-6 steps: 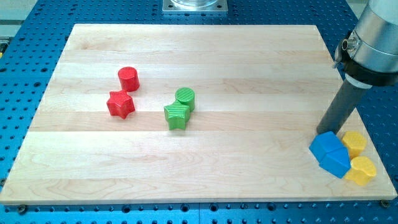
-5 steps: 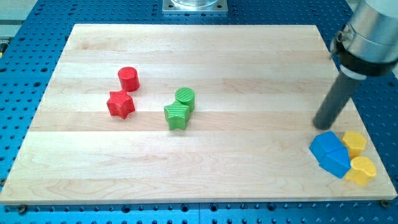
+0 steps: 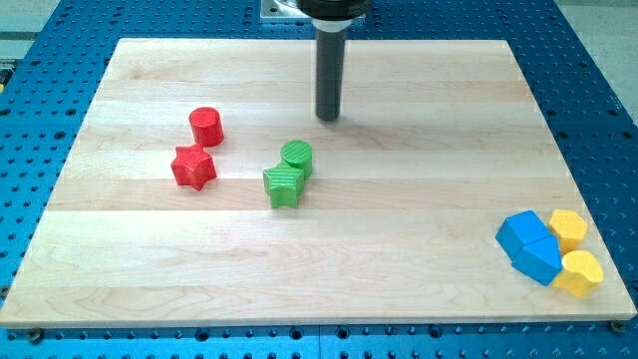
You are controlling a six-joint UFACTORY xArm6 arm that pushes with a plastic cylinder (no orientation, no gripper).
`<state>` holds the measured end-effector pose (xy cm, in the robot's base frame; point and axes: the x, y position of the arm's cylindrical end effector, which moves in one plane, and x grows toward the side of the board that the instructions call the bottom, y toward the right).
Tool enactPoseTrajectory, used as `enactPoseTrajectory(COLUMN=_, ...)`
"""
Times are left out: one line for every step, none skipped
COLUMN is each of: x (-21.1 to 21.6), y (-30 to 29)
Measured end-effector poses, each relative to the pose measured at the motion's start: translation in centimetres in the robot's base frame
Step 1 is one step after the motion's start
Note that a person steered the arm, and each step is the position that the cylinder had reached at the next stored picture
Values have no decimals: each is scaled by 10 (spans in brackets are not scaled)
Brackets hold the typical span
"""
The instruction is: Place the green star to the left of triangle
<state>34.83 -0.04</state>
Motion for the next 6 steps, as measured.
enactPoseTrajectory(x=35, y=-29)
enactPoseTrajectory(x=91, y=-32)
enactPoseTrajectory(x=126, y=-34)
enactPoseTrajectory(x=133, y=-35)
enactPoseTrajectory(x=133, y=-65)
enactPoseTrajectory(x=142, y=-95)
